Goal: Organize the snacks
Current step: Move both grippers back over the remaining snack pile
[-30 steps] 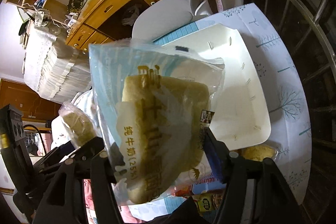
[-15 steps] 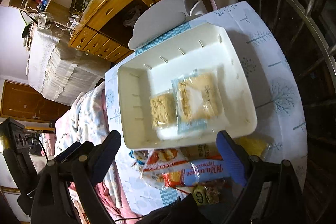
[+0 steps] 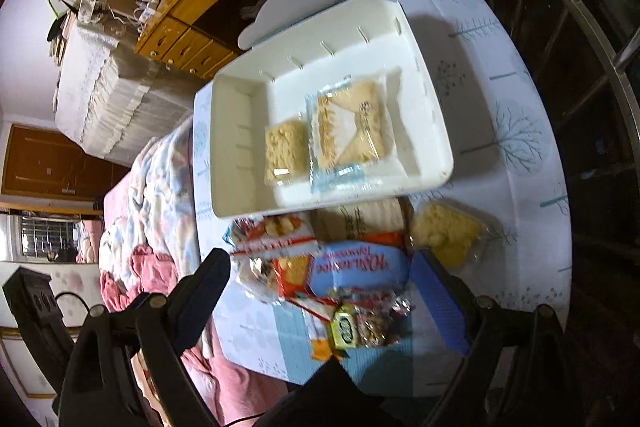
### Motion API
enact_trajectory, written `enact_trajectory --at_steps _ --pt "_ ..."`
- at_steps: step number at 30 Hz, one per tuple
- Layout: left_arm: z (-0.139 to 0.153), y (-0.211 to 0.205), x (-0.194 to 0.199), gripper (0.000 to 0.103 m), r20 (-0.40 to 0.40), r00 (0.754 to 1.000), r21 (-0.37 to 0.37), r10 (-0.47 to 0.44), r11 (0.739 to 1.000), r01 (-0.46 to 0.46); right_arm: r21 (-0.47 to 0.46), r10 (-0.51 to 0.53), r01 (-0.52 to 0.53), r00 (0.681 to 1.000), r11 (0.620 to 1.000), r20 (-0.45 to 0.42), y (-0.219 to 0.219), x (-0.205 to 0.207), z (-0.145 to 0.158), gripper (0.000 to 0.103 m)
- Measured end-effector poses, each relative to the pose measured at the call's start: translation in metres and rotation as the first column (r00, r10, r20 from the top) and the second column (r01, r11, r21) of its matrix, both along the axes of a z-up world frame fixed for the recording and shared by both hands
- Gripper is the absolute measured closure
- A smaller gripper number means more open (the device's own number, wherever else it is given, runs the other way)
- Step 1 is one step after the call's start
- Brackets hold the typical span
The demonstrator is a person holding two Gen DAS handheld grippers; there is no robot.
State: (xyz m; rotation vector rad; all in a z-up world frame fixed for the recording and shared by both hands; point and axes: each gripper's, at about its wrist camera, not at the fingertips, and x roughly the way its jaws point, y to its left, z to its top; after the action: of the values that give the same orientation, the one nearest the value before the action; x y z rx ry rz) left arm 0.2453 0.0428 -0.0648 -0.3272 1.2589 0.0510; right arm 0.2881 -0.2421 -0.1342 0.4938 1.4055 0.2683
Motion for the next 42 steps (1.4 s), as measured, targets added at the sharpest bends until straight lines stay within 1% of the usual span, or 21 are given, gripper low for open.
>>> enact_trajectory --at_steps 3,8,12,15,18,22,27,30,33,37,42 --pt "-0.004 0.004 -0.024 0.013 0.000 0.999 -0.005 0.047 0.999 -0.047 -0.008 0.010 -0.010 1.000 1.000 -0.009 0.000 -0.008 -0.005 0.010" --pt "-0.017 0.020 -0.060 0.013 -0.029 0.991 -0.012 0.133 0.991 -0.134 -0.018 0.010 -0.010 1.000 1.000 0.000 0.004 -0.021 -0.010 0.010" --pt "-0.025 0.035 -0.079 0.013 -0.036 0.988 -0.014 0.152 0.988 -0.152 -0.103 0.021 -0.018 0.999 0.995 0.033 0.013 -0.034 -0.013 0.010" --pt "-0.033 0.049 -0.087 0.013 -0.045 0.986 -0.024 0.163 0.986 -0.165 -0.144 0.012 -0.008 1.000 0.989 0.025 0.018 -0.045 -0.021 0.010" --pt "-0.043 0.064 -0.090 0.013 -0.073 0.987 -0.037 0.143 0.989 -0.146 -0.168 -0.030 0.030 1.000 0.985 0.001 0.023 -0.058 -0.033 0.010" --pt "-0.049 0.085 -0.088 0.013 -0.092 0.991 -0.028 0.094 0.995 -0.097 -0.173 -0.104 0.098 0.994 0.980 -0.026 0.030 -0.078 -0.045 0.010" --pt "-0.053 0.104 -0.080 0.013 -0.107 0.994 -0.014 0.004 1.000 -0.006 -0.190 -0.192 0.183 0.981 0.965 -0.027 0.042 -0.103 -0.054 0.010" --pt "-0.053 0.111 -0.073 0.013 -0.107 0.992 -0.005 -0.068 0.998 0.068 -0.199 -0.243 0.234 0.970 0.952 -0.021 0.051 -0.118 -0.058 0.010" --pt "-0.054 0.116 -0.066 0.013 -0.104 0.984 0.008 -0.148 0.989 0.150 -0.192 -0.305 0.294 0.952 0.936 -0.030 0.061 -0.134 -0.065 0.010" --pt "-0.059 0.117 -0.056 0.013 -0.104 0.958 0.024 -0.266 0.963 0.270 -0.181 -0.374 0.365 0.927 0.913 -0.017 0.075 -0.155 -0.071 0.010" --pt "-0.068 0.114 -0.047 0.013 -0.121 0.907 0.038 -0.403 0.911 0.410 -0.164 -0.427 0.424 0.904 0.890 0.023 0.097 -0.180 -0.077 0.010"
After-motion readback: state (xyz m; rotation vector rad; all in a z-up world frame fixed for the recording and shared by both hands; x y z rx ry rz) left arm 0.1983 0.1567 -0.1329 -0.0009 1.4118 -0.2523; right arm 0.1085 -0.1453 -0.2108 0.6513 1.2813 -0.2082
